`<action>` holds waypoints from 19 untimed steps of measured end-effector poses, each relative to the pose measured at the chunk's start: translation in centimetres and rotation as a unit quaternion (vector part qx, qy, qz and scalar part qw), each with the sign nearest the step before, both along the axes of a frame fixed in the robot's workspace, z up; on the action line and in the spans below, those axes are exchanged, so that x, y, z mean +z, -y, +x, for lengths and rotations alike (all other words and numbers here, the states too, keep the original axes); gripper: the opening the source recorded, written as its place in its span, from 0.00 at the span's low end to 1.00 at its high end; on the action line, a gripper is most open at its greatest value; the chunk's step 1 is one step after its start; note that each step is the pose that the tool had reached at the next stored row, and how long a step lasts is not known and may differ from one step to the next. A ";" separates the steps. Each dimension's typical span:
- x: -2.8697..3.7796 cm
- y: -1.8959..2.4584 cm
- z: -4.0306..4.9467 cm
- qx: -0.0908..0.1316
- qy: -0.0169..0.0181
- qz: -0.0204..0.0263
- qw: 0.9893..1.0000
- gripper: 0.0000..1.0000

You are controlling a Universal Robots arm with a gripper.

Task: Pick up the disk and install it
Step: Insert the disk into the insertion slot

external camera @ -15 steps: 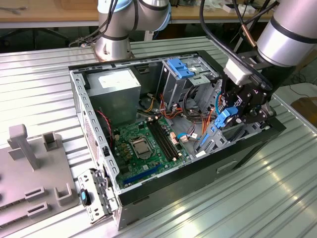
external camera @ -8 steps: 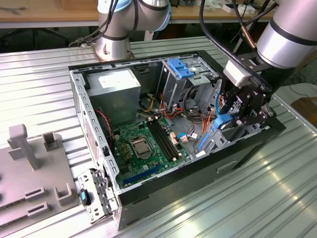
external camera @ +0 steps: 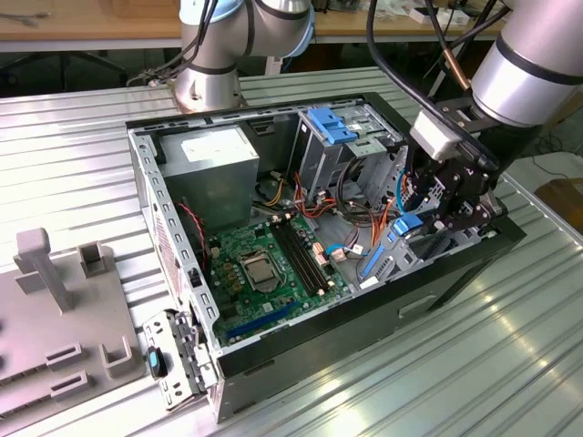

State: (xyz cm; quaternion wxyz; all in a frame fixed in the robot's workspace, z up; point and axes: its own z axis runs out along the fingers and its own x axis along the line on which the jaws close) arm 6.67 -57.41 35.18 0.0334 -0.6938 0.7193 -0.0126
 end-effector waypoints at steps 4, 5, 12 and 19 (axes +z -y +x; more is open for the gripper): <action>0.07 0.00 0.00 0.000 0.000 0.000 1.000 0.44; 0.10 0.00 0.00 0.000 0.000 0.000 1.000 0.44; 0.11 0.00 0.28 0.000 0.000 0.000 1.000 0.24; 0.06 0.00 2.47 0.000 0.000 0.000 1.000 0.17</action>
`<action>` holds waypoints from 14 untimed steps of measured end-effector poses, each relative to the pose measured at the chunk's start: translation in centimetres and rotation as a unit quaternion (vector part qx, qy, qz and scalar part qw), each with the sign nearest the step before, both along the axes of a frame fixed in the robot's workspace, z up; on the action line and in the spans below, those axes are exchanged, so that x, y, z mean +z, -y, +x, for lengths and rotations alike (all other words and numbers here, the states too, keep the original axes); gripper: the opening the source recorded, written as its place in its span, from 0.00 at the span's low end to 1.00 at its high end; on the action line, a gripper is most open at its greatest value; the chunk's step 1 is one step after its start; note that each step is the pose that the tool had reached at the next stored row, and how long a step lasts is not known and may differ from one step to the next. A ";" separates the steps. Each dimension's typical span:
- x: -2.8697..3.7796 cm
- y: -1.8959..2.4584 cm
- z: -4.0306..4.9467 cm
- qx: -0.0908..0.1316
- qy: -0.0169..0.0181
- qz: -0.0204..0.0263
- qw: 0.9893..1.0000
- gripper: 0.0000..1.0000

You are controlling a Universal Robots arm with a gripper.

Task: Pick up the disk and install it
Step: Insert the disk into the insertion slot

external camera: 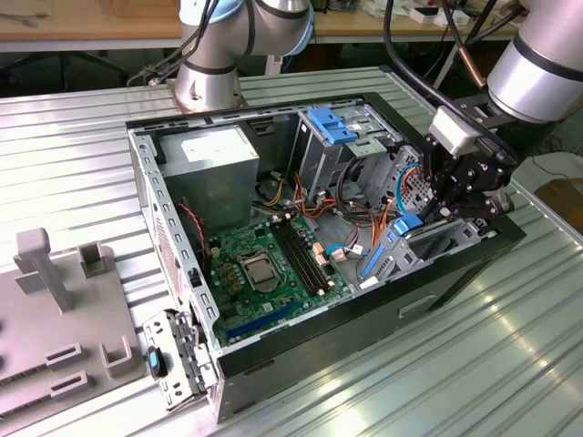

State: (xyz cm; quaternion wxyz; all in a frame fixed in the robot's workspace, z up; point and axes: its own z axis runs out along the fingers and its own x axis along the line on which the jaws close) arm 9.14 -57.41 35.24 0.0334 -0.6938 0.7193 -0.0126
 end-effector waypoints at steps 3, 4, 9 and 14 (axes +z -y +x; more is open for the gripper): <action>0.00 0.00 0.58 0.000 0.000 0.000 1.000 0.17; -0.01 0.00 0.85 0.000 0.000 0.000 1.000 0.17; -0.02 -0.08 1.32 0.000 0.000 0.000 1.000 0.17; -0.10 -0.35 1.34 0.001 0.000 0.000 1.000 0.17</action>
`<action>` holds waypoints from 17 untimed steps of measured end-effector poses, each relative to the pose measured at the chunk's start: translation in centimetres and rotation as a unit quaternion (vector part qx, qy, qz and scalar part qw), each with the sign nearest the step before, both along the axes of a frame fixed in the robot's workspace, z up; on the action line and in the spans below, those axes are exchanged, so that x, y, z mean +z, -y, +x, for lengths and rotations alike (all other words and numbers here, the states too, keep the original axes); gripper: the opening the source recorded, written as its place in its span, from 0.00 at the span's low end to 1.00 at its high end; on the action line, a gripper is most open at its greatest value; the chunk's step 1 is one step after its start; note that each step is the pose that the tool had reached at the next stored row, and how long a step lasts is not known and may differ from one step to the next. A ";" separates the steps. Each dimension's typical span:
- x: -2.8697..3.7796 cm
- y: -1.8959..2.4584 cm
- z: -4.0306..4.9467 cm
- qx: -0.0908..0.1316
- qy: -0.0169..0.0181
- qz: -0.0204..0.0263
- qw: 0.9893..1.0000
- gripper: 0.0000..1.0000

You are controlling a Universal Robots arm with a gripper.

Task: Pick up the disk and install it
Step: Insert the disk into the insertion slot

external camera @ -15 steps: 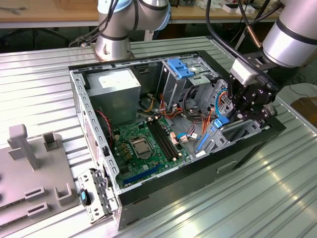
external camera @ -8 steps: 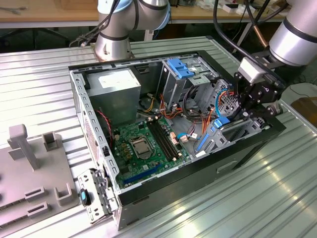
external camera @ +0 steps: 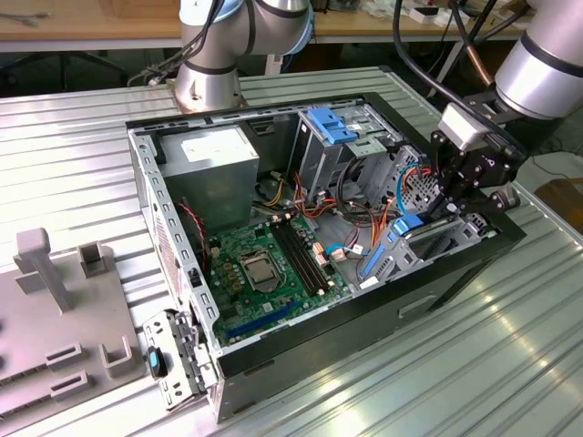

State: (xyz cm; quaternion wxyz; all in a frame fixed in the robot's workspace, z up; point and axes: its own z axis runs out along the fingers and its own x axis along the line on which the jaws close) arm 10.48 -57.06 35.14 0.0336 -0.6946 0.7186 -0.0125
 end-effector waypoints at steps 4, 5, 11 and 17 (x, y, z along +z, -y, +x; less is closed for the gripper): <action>-0.31 -0.01 -0.01 0.002 0.000 0.000 1.000 0.17; -0.41 -0.01 -0.01 0.002 0.000 0.000 1.000 0.17; -1.00 -0.02 -0.01 0.002 0.000 0.000 1.000 0.17; -1.57 -0.01 -0.01 0.002 0.000 0.000 1.000 0.17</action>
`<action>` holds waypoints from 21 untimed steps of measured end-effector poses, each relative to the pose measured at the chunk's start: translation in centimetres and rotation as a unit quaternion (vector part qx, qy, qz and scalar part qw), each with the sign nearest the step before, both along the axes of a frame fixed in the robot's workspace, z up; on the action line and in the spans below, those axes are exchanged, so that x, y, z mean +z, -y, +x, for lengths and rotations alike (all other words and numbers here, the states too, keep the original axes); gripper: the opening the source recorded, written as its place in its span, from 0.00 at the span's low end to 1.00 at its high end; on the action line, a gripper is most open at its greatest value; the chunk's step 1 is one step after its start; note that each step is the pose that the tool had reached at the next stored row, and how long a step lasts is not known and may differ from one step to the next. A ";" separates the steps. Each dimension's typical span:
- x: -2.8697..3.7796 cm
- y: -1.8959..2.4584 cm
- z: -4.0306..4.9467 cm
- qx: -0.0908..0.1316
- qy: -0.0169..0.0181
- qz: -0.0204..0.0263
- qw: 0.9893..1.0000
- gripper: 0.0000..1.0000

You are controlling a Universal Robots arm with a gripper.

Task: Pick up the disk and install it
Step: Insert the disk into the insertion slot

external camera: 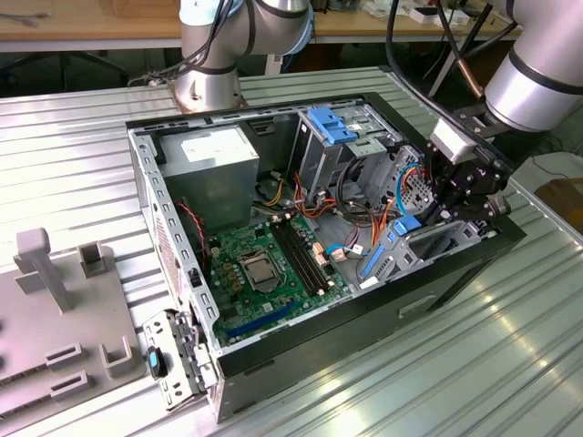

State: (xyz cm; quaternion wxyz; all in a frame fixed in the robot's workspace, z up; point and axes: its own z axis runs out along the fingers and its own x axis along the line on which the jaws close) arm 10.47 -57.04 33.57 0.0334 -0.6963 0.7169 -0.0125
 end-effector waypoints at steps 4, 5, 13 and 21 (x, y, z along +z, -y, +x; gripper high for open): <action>-0.19 0.00 0.00 0.000 0.000 0.000 1.000 0.17; -0.13 0.00 0.00 0.000 0.000 0.000 1.000 0.17; 2.53 0.00 0.00 0.000 0.000 0.000 1.000 0.17; 2.63 0.00 0.00 0.000 0.000 0.000 1.000 0.17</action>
